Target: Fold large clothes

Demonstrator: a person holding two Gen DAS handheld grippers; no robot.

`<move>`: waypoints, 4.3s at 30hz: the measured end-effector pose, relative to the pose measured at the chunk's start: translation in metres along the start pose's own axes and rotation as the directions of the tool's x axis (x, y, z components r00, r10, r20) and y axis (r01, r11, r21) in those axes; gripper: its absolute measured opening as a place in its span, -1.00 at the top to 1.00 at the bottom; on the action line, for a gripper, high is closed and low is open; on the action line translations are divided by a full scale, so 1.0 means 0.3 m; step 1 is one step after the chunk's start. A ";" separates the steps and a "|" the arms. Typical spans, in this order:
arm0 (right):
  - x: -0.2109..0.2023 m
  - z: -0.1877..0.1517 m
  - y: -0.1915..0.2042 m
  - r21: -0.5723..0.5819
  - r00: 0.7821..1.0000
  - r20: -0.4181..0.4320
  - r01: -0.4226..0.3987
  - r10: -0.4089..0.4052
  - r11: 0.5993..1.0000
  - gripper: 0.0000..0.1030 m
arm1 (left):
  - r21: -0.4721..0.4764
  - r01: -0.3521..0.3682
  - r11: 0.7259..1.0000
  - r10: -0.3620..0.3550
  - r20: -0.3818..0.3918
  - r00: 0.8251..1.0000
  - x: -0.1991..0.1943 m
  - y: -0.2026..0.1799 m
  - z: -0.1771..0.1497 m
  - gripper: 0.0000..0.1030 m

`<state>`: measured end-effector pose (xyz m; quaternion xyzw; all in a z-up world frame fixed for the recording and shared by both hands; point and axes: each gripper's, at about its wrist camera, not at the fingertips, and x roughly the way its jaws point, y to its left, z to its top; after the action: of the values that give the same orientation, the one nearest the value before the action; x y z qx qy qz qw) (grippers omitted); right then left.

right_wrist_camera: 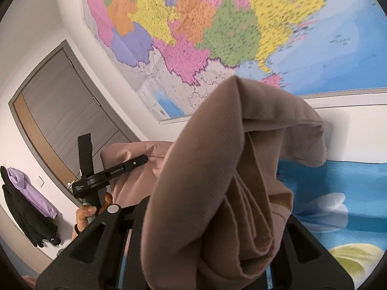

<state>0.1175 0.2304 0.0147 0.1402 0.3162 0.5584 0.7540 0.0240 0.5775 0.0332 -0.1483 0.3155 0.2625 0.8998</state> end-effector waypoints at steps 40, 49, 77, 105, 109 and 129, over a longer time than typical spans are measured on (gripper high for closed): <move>0.015 -0.343 -0.316 0.199 0.955 -0.285 -0.030 0.087 0.980 0.73 | -0.190 -0.116 0.975 0.075 -0.209 0.975 0.357 0.331 -0.230 0.39; -0.073 -0.323 -0.304 0.142 0.964 -0.262 0.080 -0.040 0.987 0.00 | -0.082 -0.206 0.975 0.186 -0.204 0.961 0.264 0.297 -0.256 -0.46; -0.159 -0.266 -0.243 0.062 0.972 -0.165 0.177 -0.165 0.982 -0.27 | 0.120 0.091 0.989 -0.076 -0.129 0.989 -0.041 -0.138 -0.442 -0.58; -0.055 -0.443 -0.039 -0.274 0.940 -0.263 0.145 -0.219 0.951 -0.03 | 0.144 0.195 0.970 -0.175 -0.140 0.975 -0.125 -0.297 -0.525 -0.69; -0.016 -0.528 -0.014 -0.387 0.903 -0.294 0.189 -0.315 0.903 -0.03 | 0.187 0.189 0.964 -0.153 -0.190 0.970 -0.083 -0.325 -0.561 -0.69; -0.079 -0.518 -0.010 -0.348 0.904 -0.293 0.201 -0.310 0.916 -0.05 | 0.140 0.175 0.975 -0.144 -0.203 0.968 -0.103 -0.363 -0.606 -0.82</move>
<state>0.0171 0.1854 -0.0977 -0.1223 0.3666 0.5119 0.7672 -0.0239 0.3981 -0.0735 -0.1267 0.4075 0.1480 0.8922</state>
